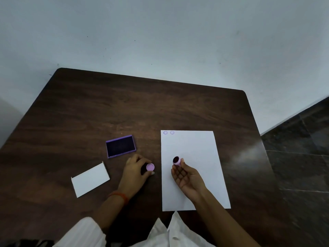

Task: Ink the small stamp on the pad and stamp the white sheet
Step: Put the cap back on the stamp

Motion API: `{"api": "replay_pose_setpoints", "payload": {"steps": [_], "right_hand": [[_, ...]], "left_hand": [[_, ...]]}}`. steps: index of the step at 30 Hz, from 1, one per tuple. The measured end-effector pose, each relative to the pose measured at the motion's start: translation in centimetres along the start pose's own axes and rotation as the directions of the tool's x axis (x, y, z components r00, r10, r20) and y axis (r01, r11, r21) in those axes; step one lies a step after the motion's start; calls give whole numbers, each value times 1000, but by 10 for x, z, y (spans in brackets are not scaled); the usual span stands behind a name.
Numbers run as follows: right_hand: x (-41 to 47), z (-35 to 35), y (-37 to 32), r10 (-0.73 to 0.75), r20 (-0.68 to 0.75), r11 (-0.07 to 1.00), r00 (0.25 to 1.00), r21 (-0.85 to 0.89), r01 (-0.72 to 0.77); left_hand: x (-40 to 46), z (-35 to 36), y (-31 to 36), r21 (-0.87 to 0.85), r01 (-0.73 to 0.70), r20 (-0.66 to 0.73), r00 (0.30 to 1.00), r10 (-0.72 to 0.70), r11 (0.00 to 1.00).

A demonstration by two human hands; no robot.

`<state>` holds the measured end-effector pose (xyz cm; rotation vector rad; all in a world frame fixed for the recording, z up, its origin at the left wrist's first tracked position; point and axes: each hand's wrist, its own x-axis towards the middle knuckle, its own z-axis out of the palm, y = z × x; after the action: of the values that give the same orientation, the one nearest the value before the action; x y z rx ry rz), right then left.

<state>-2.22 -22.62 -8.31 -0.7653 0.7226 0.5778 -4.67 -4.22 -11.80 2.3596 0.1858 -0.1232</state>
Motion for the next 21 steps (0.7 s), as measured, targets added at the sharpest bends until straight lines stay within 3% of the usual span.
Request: {"api": "replay_pose_setpoints", "payload": {"steps": [5,9,14,21], "right_hand": [[-1,0,1,-31,-6,999,1000,-45,31],[-5,9,5,-114,39,969,993,-217,120],[-15,26,13,-259,118,800,959,-529,282],[-17,30,19,-372,188,659,909,-636,401]], "left_hand": [[-3,-6,6,-51,5,12,1000,-5,999],[-11,-14,19,-159,8,17,1000,-6,987],[-20,-21,34,-312,56,-6,998,-61,948],[-27,-28,45,-447,107,21,994,-109,888]]}}
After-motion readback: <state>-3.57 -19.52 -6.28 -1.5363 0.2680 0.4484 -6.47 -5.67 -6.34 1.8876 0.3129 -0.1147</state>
